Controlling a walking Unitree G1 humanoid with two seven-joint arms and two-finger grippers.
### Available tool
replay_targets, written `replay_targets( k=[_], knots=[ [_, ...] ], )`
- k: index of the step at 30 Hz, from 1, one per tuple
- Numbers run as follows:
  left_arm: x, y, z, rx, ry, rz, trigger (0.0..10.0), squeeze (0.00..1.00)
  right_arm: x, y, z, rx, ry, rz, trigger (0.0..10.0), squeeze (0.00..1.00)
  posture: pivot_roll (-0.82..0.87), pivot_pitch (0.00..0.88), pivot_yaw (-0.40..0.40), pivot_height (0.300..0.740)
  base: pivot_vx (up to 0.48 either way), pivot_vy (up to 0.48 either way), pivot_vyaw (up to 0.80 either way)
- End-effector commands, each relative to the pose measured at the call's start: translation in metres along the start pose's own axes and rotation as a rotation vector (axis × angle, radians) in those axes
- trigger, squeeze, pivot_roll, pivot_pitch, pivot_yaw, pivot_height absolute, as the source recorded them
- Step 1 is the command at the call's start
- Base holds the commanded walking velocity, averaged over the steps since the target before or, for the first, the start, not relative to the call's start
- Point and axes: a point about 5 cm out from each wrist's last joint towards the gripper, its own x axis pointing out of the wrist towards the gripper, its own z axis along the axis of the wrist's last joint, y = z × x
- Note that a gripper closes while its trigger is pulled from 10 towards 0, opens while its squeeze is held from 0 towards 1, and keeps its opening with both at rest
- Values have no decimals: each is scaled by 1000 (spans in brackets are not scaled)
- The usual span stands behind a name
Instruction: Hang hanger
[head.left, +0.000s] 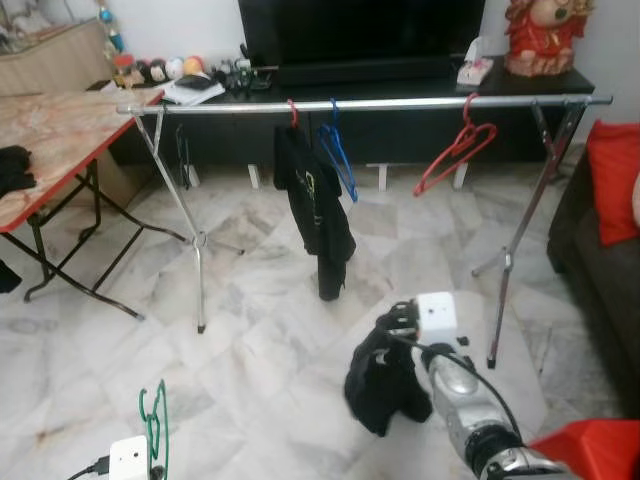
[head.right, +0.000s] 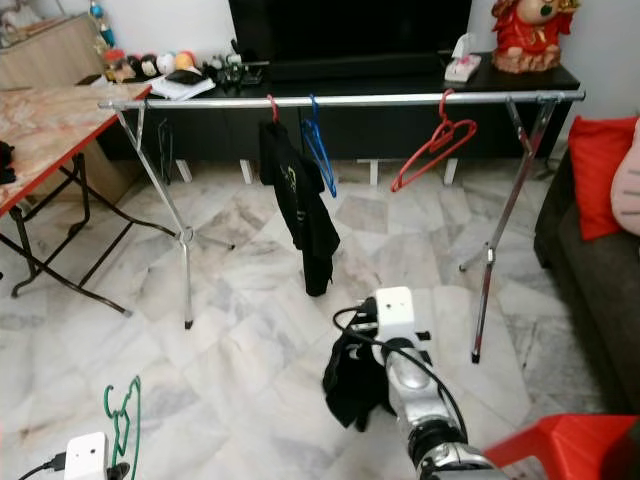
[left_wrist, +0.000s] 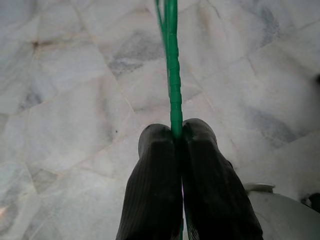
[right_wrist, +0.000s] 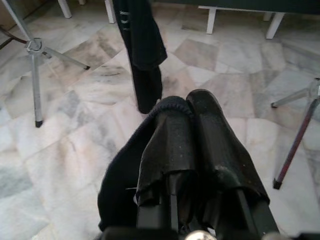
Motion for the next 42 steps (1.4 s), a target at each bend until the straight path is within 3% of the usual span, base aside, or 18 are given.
replay_targets(
  k=[1, 24, 30, 42],
  knots=[
    [1, 3, 3, 1, -11, 14, 10000, 0, 3, 9, 8, 0, -24, 23, 10000, 0, -81, 0, 87, 740, 0, 255, 0],
    [2, 1, 7, -19, -26, 17, 10000, 0, 4, 7, 9, -10, -20, 24, 10000, 0, -81, 0, 77, 740, 0, 333, 0],
    [2, 3, 8, -20, -29, 25, 10000, 0, 6, 16, 11, -9, -20, 42, 10000, 0, -66, 0, 80, 740, 0, 330, 0],
    [4, 7, 15, -2, -46, 13, 10000, 0, 6, 17, 12, -14, -21, 52, 10000, 0, -56, 0, 86, 740, 0, 329, 0]
  ],
)
